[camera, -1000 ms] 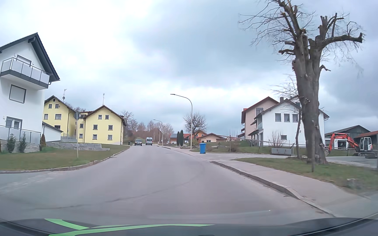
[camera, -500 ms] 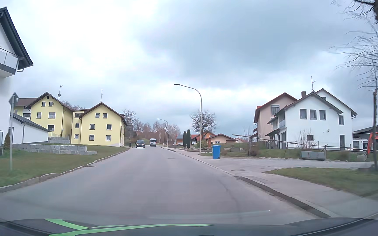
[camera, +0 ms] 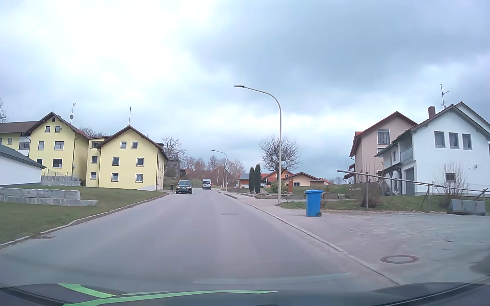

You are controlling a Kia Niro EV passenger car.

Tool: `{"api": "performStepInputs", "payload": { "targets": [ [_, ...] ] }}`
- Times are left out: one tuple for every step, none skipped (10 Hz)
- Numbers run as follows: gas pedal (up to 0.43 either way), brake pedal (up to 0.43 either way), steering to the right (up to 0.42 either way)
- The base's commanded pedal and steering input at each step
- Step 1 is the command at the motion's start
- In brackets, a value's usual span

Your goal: Follow the waypoints while adhering to traffic rules and regulations

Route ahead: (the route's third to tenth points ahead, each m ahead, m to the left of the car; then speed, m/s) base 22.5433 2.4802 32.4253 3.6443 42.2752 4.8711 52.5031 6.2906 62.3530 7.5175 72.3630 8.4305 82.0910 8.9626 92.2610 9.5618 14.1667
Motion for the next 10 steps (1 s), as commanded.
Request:
{"api": "performStepInputs", "payload": {
  "targets": [
    [0.287,0.000,-0.025],
    [0.287,0.000,-0.027],
    [0.287,0.000,-0.031],
    [0.287,0.000,-0.032],
    [0.287,0.000,-0.032],
    [0.287,0.000,-0.032],
    [0.287,0.000,-0.032],
    [0.287,0.000,-0.031],
    [0.287,0.000,-0.028],
    [0.287,0.000,-0.025]
  ]
}}
